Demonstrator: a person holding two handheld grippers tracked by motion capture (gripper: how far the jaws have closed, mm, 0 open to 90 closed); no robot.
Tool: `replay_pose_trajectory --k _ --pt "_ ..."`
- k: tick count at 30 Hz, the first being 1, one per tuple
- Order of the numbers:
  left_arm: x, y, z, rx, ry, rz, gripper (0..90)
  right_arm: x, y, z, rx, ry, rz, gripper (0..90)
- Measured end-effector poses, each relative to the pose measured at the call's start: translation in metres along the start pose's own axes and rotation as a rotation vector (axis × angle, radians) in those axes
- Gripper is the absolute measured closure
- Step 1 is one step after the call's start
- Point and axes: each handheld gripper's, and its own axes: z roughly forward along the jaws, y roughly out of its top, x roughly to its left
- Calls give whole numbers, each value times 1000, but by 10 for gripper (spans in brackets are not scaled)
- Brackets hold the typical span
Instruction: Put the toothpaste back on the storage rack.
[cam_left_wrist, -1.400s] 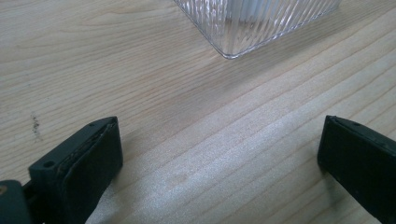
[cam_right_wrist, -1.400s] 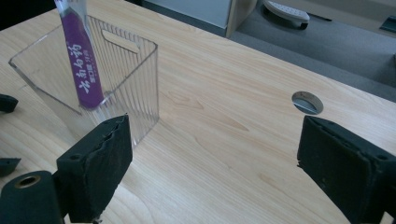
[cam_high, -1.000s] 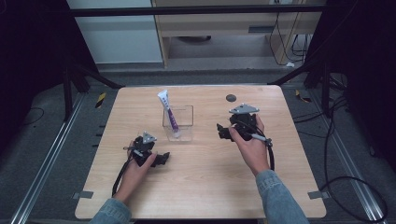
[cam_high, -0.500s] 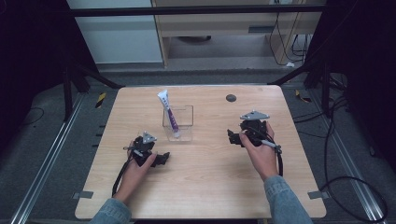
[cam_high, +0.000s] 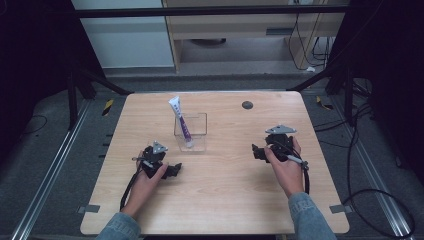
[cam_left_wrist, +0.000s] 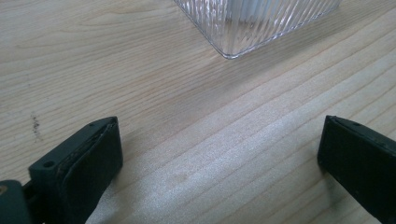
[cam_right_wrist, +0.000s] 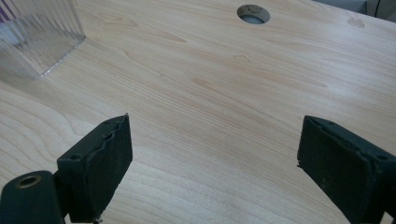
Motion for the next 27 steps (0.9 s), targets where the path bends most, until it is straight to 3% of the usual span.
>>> replay_pose_trajectory --k 18,27 --pt "0 0 0 0 0 0 0 -9 -27 13 48 -8 20 107" --pt "0 0 0 0 0 0 0 -17 -40 25 59 -33 58 108"
